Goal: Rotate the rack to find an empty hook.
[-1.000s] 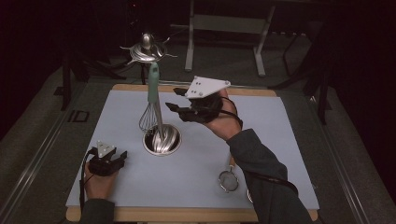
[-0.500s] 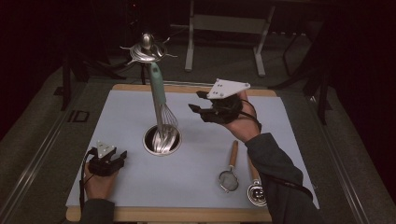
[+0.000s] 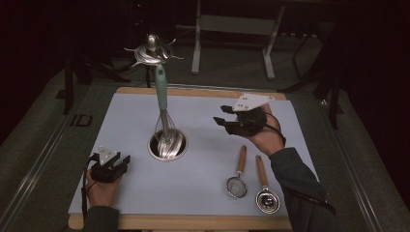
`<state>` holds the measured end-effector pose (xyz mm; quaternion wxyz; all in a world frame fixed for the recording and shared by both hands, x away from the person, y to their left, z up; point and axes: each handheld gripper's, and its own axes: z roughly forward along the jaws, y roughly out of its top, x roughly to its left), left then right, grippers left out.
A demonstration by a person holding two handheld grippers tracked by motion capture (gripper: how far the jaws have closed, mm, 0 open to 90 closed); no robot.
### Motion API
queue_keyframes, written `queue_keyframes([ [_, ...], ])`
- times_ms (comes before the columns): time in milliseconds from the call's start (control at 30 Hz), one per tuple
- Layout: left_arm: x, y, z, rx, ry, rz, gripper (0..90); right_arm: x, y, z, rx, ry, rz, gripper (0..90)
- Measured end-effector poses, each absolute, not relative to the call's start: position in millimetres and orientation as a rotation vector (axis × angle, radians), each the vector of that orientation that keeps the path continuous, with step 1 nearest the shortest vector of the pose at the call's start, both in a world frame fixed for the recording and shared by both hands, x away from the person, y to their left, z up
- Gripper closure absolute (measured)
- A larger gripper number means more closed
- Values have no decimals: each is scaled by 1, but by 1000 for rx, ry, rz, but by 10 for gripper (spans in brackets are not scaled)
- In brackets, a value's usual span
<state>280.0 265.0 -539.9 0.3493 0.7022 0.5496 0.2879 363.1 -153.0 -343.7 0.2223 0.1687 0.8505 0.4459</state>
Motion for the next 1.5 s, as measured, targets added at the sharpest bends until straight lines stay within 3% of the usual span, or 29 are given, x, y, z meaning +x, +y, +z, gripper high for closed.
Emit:
queue_keyframes([
  [233, 279, 262, -526, 1776, 1381, 762, 626, 364, -178, -363, 557, 2359, 1258, 589],
  [467, 278, 259, -510, 1728, 1343, 789, 632, 363, -200, -380, 649, 2353, 1278, 568],
  [800, 278, 252, -483, 1662, 1251, 792, 639, 355, -241, -430, 795, 2293, 1221, 570],
  [1233, 283, 244, -443, 1557, 1083, 727, 815, 331, -290, -495, 1012, 2133, 1265, 545],
  [1400, 286, 238, -426, 1540, 1032, 736, 898, 328, -294, -509, 1020, 2134, 1216, 535],
  [1500, 288, 233, -412, 1530, 994, 754, 900, 328, -299, -513, 1034, 2116, 1233, 534],
])
